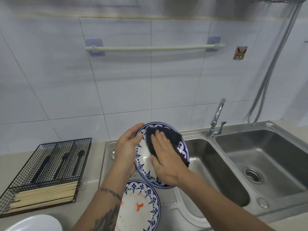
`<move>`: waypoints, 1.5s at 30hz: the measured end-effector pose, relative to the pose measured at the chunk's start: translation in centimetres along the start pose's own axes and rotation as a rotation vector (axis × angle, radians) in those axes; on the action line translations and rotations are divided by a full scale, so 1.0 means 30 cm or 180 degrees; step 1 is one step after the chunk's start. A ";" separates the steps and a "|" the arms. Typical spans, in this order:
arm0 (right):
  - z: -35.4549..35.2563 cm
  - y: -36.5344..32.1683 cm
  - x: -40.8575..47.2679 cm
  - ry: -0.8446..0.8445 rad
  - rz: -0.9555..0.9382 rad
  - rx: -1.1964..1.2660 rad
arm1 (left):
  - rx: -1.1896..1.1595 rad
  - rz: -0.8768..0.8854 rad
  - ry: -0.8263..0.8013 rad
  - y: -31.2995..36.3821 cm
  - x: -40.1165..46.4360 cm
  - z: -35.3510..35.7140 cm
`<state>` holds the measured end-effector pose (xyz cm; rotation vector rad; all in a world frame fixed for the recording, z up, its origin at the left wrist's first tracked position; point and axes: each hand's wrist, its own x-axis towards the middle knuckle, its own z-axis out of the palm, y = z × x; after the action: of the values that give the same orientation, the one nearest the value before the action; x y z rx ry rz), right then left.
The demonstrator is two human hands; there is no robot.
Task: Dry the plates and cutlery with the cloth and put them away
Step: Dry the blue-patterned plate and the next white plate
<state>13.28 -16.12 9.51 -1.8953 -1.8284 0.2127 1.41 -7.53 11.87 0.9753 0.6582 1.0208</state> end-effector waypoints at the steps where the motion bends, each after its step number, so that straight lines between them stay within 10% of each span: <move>1: -0.001 -0.018 -0.006 -0.0053 -0.0206 0.0083 | 0.0026 -0.0005 -0.0033 -0.002 0.001 -0.004; 45: -0.028 -0.054 -0.057 -0.0299 -0.0054 -0.0603 | -0.0412 0.0068 0.0181 0.084 0.067 -0.049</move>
<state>12.05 -18.03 10.58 -2.0268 -1.9877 0.1283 0.00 -4.69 13.48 0.8445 0.6219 1.0998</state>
